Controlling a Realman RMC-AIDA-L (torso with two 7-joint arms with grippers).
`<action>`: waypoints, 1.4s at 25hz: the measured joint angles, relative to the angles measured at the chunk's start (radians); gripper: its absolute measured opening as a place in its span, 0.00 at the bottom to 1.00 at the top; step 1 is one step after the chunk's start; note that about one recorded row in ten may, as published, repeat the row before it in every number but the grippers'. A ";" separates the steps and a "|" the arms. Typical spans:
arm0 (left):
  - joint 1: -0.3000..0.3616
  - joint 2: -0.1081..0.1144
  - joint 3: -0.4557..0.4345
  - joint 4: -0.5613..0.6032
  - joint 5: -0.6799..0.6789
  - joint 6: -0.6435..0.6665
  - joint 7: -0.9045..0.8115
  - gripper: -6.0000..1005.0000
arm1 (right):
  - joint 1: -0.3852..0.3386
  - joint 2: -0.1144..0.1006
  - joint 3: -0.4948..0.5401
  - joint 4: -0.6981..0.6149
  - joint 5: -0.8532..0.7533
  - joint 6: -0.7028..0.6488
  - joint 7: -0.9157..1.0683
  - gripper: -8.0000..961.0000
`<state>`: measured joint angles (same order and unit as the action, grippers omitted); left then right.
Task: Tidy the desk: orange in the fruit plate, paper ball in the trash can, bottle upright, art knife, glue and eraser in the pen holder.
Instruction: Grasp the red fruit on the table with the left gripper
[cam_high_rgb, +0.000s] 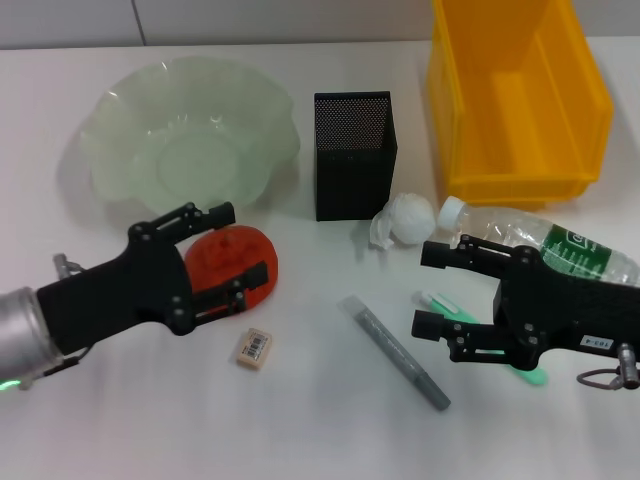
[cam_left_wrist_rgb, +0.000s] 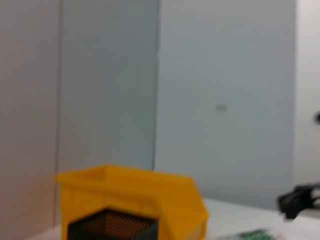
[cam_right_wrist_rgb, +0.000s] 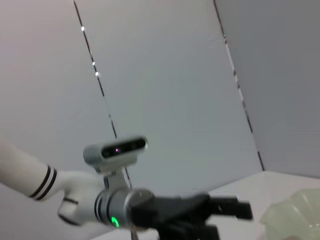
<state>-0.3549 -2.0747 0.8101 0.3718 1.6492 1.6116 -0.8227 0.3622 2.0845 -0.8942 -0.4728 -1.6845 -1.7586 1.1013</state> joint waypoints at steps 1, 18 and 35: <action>-0.005 0.000 0.000 -0.023 -0.004 -0.024 0.013 0.78 | 0.000 0.000 0.006 0.012 0.000 -0.002 -0.010 0.87; 0.011 0.001 0.000 -0.083 -0.025 -0.175 0.049 0.78 | 0.008 0.000 0.011 0.031 0.000 -0.004 -0.027 0.87; -0.004 -0.004 0.002 -0.099 -0.025 -0.225 0.078 0.78 | 0.012 0.001 0.011 0.036 0.000 -0.005 -0.028 0.87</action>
<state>-0.3592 -2.0784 0.8116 0.2728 1.6245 1.3865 -0.7448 0.3744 2.0857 -0.8835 -0.4371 -1.6843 -1.7641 1.0737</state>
